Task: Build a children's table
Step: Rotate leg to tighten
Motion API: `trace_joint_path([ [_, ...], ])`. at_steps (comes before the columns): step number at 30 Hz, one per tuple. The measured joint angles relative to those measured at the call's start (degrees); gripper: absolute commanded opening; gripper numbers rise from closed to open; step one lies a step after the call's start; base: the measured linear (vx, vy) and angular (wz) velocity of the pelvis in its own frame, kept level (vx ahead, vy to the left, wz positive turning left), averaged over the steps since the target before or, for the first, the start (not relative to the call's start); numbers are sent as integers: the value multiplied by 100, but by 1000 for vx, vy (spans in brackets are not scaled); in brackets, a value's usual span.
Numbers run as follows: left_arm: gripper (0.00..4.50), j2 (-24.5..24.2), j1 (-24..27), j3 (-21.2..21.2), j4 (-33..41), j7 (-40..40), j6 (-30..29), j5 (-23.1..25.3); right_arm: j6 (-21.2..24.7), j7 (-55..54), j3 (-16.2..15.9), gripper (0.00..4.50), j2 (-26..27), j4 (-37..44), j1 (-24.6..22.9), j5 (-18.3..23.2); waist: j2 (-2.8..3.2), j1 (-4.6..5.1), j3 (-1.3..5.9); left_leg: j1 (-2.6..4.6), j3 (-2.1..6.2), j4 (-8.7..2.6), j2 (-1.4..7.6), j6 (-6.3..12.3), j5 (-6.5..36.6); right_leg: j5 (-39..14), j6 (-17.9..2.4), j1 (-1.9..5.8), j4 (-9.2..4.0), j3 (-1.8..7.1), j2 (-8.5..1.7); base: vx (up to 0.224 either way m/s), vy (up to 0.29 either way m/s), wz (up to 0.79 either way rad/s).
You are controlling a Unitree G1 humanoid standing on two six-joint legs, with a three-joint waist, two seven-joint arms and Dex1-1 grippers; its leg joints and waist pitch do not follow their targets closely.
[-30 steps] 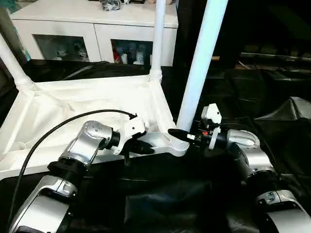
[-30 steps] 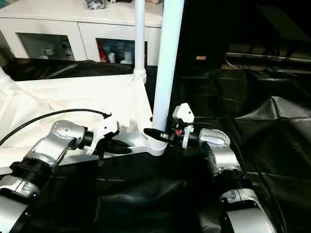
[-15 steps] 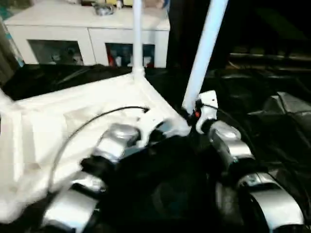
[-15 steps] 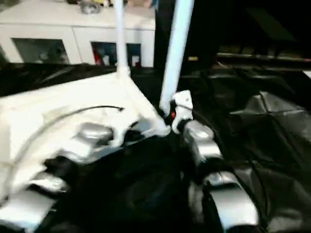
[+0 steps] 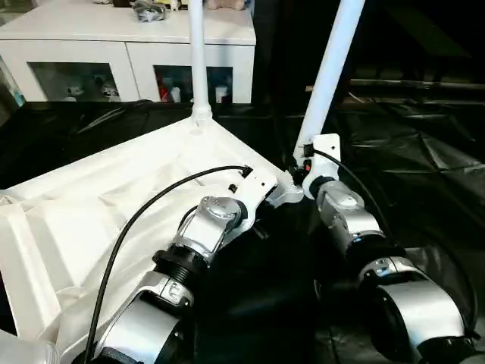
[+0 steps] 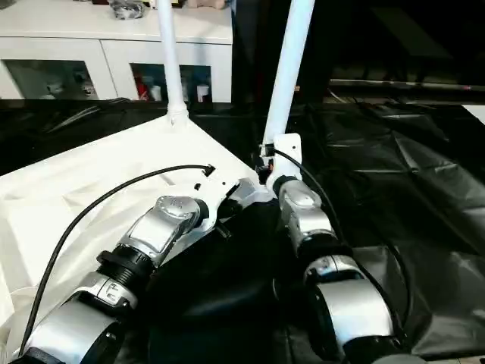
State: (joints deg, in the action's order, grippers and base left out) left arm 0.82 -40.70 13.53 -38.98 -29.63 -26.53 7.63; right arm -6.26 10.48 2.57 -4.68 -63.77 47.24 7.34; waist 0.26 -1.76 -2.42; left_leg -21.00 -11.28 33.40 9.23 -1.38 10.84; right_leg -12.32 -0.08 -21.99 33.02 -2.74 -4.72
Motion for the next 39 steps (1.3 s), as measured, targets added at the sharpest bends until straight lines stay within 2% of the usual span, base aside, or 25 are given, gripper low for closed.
trace_joint_path([
  [4, 0, -33, -3, 1, 0, -2, 19, -5, -19, 71, 49, 189, 5, -10, 19, -20, -1, -1, -4, 2, 0, -6, -1, 0, 0, -1, 1, -12, -4, 0, 0, 0, 0, 0],
  [5, 0, -37, -4, 1, 0, -2, 19, -6, -32, 129, 68, 224, 4, -19, 21, -17, -2, -1, -4, 2, 0, -9, -1, 0, 0, -1, 1, -24, -5, 0, 0, 0, 0, 0],
  [7, 0, -47, -5, 1, 0, -6, 27, -9, -65, 179, 91, 224, -2, -44, 28, -18, 1, -4, -6, 2, -1, -12, -1, 0, 0, -1, 1, -34, -5, 0, 0, 0, 0, 0],
  [9, 0, -81, -7, 1, 0, -18, 48, -14, -72, 259, 131, 264, -12, -84, 57, -21, 5, -4, -11, 0, -2, -18, -3, 0, 0, -1, 1, -39, -6, 1, 0, 0, 0, 0],
  [11, 0, -88, -22, 3, 1, -27, 56, -20, -57, 343, 148, 269, -24, -261, 12, -21, 6, -13, -21, -9, -2, -25, -3, 0, 0, -1, 1, -40, -6, 1, 0, 0, 0, 0],
  [13, 0, -127, -47, 2, 14, -64, 73, -51, -87, 480, 145, 280, -55, -259, 17, -29, 32, -14, -41, -18, -11, -30, -4, 0, 0, 0, -1, -33, -5, 6, -2, 0, 0, 0],
  [15, 0, -150, -62, 2, 18, -89, 88, -62, -103, 642, 147, 312, -97, -247, 18, -26, 28, -21, -47, -27, -14, -42, -4, 0, -1, 15, -24, -42, -4, 4, -3, 0, 0, 0],
  [17, 0, -174, -69, 1, 18, -92, 126, -64, -129, 824, 150, 316, -119, -222, 16, -21, 38, -25, -54, -31, -18, -46, -4, 1, -1, 34, -50, -53, -1, 4, -3, 0, 0, 0],
  [22, 0, -249, -91, 2, 17, -145, 232, -63, -147, 1291, 151, 364, -213, -122, -13, -12, 53, -43, -65, -52, -22, -47, -1, 1, -2, 115, -83, -80, 1, 1, -3, 0, 0, 0],
  [25, 0, -372, -103, 47, 2, -415, 438, -69, -68, 1967, 35, 395, -469, 497, -370, 22, 64, -72, -72, -72, -22, -49, 1, 2, -3, 157, -76, -97, 1, -2, -3, 0, 0, 0],
  [28, 0, -530, -102, 59, 8, -770, 593, -170, 146, 2650, -181, 395, -877, 1181, -833, 31, 65, -129, -75, -91, -23, -46, 10, 1, -5, 237, -65, -111, 3, -6, -2, 0, 0, 0],
  [31, 0, -760, -101, 72, 15, -1076, 800, -193, 385, 3316, -336, 395, -1201, 1873, -1290, 104, 89, -156, -80, -103, -23, -47, 39, 3, -6, 240, -62, -119, 10, -47, 2, 0, 0, 0],
  [36, 0, -1305, 122, 231, 212, -2269, 1511, -356, 719, 4193, -527, 395, -1702, 2997, -1836, 275, 176, -216, -94, -125, -23, -42, 78, 61, -43, 208, -46, -124, 16, -85, 20, 0, 0, 0],
  [39, 0, -1573, 246, 423, 431, -3029, 1727, -447, 915, 4404, -538, 395, -1834, 3453, -2000, 399, 182, -352, -93, -136, -24, -26, 95, 65, -46, 189, -50, -127, 26, -97, 26, 0, 0, 0],
])
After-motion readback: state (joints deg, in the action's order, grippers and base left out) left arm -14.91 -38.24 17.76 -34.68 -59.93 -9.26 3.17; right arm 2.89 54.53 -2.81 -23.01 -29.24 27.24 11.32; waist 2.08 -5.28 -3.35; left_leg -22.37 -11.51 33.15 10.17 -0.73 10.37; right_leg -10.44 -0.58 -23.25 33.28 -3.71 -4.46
